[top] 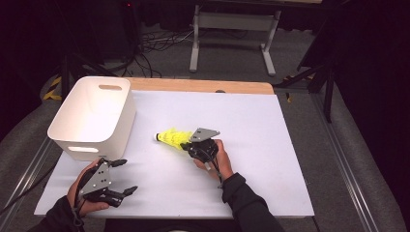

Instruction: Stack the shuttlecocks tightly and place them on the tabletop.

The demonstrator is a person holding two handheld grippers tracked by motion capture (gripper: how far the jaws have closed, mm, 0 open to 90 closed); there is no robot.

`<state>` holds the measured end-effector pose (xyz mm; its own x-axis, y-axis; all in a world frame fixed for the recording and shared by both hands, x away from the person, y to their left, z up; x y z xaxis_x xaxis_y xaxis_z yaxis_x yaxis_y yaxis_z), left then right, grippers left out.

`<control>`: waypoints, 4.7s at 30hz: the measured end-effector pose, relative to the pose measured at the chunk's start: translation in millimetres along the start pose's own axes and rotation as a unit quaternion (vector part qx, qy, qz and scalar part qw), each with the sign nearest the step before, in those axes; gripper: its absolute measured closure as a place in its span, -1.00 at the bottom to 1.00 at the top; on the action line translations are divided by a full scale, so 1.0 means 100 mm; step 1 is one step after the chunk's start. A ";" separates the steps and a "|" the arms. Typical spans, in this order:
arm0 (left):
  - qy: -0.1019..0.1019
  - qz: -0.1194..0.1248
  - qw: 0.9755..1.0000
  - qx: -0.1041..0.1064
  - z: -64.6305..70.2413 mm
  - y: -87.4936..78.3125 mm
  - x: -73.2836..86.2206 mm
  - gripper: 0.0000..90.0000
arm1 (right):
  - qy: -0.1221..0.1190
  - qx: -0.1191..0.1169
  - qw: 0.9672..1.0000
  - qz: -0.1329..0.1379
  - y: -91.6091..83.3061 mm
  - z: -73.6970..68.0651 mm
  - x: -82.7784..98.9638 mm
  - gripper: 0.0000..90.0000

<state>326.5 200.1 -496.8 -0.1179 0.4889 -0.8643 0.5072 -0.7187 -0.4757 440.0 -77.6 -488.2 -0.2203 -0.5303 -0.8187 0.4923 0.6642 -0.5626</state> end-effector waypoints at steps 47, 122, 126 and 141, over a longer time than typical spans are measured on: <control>0.015 -0.009 1.000 -0.002 0.02 0.01 0.00 -0.76 | -0.004 0.013 0.999 -0.029 -0.08 -0.02 0.05 0.68; -0.011 0.000 1.000 -0.026 -0.05 0.01 -0.01 -0.77 | -0.083 0.126 0.988 0.018 -1.39 -0.09 0.70 -0.70; -0.013 -0.001 1.000 -0.026 -0.05 0.02 -0.01 -0.77 | -0.080 0.133 0.988 0.015 -1.41 -0.08 0.76 -0.74; -0.006 0.002 1.000 -0.019 -0.07 0.01 0.00 -0.78 | -0.072 0.141 0.987 0.019 -1.39 -0.06 0.79 -0.82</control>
<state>332.4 203.0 -496.4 -0.1263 0.4803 -0.8680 0.5401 -0.7006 -0.4662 349.6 -208.4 -475.0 -0.0843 -0.5908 -0.8024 0.7174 0.5228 -0.4604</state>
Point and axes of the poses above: each handheld gripper's, and its own axes: y roughly forward along the jaws, x roughly out of its underside, z roughly to its right, the point moved 4 cm from there along y, roughly forward along the jaws, and after that the axes turned 3 degrees about -y, right-handed, at the moved point
